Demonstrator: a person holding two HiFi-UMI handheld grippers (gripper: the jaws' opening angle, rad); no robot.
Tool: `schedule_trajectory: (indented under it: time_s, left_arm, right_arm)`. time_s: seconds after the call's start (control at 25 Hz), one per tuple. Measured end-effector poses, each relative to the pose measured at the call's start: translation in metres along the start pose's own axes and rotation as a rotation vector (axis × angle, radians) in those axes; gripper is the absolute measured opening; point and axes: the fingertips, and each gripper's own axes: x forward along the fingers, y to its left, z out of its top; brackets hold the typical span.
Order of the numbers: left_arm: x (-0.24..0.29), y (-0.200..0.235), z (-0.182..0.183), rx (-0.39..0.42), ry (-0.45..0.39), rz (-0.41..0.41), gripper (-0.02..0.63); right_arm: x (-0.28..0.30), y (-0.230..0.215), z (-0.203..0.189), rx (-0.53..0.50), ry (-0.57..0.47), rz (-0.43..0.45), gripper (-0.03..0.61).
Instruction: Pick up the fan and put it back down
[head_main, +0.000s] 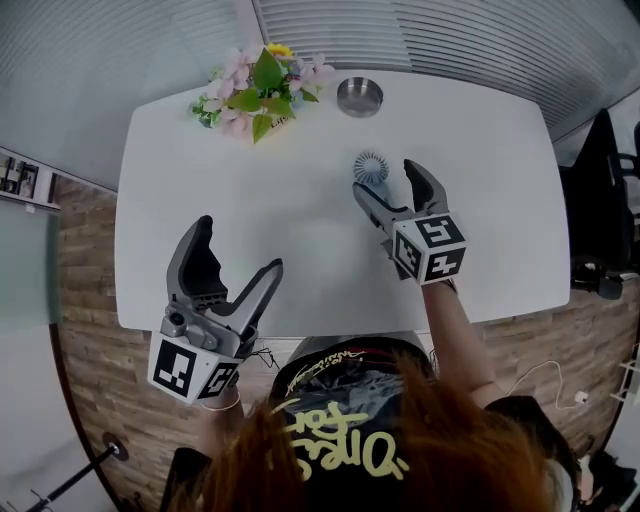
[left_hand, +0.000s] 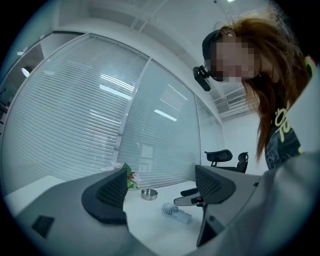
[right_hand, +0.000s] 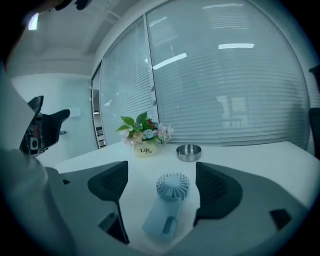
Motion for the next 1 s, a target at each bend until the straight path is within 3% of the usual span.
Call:
schedule_trajectory:
  time_s: [0.28,0.88,1.0]
  left_arm:
    - [-0.001,0.007,-0.006,-0.010,0.015,0.011,0.420]
    - [-0.003,0.008,-0.015,-0.032,0.022,-0.009,0.419]
    - [-0.005,0.008,-0.017,-0.033,0.024,-0.022,0.419]
  right_arm:
    - [0.042,-0.017,-0.048,-0.040,0.182,-0.047,0.411]
    - [0.070,-0.023,-0.073,-0.136,0.346,-0.097,0.405]
    - [0.070,-0.024,-0.072,-0.141,0.344,-0.088,0.354]
